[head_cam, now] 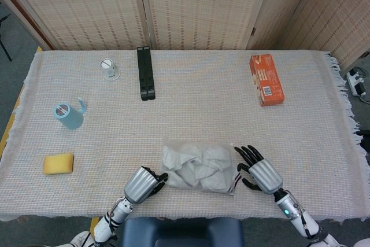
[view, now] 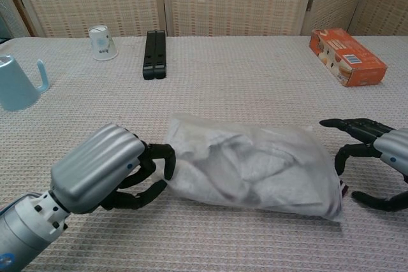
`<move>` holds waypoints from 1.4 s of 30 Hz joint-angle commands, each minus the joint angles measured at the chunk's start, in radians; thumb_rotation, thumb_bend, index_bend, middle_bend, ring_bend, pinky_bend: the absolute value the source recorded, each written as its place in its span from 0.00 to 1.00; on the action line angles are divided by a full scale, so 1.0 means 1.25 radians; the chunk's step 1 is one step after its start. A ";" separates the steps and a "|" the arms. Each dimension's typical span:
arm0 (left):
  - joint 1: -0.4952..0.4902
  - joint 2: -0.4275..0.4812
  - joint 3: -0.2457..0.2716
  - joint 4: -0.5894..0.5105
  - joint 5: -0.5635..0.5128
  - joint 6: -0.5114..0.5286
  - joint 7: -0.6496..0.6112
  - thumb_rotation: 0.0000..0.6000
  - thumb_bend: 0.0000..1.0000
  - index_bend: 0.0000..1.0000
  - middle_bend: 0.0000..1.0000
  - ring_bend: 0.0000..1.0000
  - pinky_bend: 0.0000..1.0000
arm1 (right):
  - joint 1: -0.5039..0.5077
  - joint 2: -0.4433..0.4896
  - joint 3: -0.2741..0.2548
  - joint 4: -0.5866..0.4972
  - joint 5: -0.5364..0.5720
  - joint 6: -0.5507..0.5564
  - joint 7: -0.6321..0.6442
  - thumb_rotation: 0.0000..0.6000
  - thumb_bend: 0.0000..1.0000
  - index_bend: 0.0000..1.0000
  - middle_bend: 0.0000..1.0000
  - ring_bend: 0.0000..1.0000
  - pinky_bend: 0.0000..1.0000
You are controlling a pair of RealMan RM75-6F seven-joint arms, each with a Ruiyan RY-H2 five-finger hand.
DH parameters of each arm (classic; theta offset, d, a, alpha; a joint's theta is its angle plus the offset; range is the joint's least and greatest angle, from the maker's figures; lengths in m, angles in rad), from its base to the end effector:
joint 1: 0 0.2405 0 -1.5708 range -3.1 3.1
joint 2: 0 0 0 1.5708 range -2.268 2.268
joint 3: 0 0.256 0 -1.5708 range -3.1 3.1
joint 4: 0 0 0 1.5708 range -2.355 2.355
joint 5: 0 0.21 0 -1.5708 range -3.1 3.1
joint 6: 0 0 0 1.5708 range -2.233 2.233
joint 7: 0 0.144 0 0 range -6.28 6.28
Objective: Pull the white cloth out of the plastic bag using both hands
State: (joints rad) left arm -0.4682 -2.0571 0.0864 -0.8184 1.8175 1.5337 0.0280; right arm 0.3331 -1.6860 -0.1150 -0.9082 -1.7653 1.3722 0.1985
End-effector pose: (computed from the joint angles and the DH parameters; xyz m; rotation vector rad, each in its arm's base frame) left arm -0.1618 0.2201 -0.1062 -1.9191 -0.5546 -1.4301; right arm -0.2967 -0.2234 -0.0211 1.9433 -0.8316 1.0369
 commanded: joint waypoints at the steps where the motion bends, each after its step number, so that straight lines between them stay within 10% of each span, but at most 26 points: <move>1: -0.001 -0.001 0.000 0.002 -0.001 -0.001 -0.001 1.00 0.49 0.75 1.00 1.00 1.00 | 0.003 -0.007 0.001 0.006 0.002 -0.003 0.002 1.00 0.30 0.43 0.00 0.00 0.00; 26: -0.006 0.004 -0.008 0.009 -0.009 0.007 -0.011 1.00 0.49 0.75 1.00 1.00 1.00 | 0.023 -0.068 0.015 0.044 0.014 0.004 0.003 1.00 0.58 0.65 0.06 0.00 0.00; 42: -0.011 0.012 -0.039 0.056 -0.040 0.008 -0.033 1.00 0.51 0.75 1.00 1.00 1.00 | -0.002 0.004 0.036 0.011 0.041 0.061 0.004 1.00 0.61 0.70 0.09 0.00 0.00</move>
State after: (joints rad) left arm -0.4802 -2.0447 0.0427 -0.7581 1.7722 1.5427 -0.0073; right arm 0.3343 -1.6888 -0.0743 -0.8899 -1.7190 1.4439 0.2014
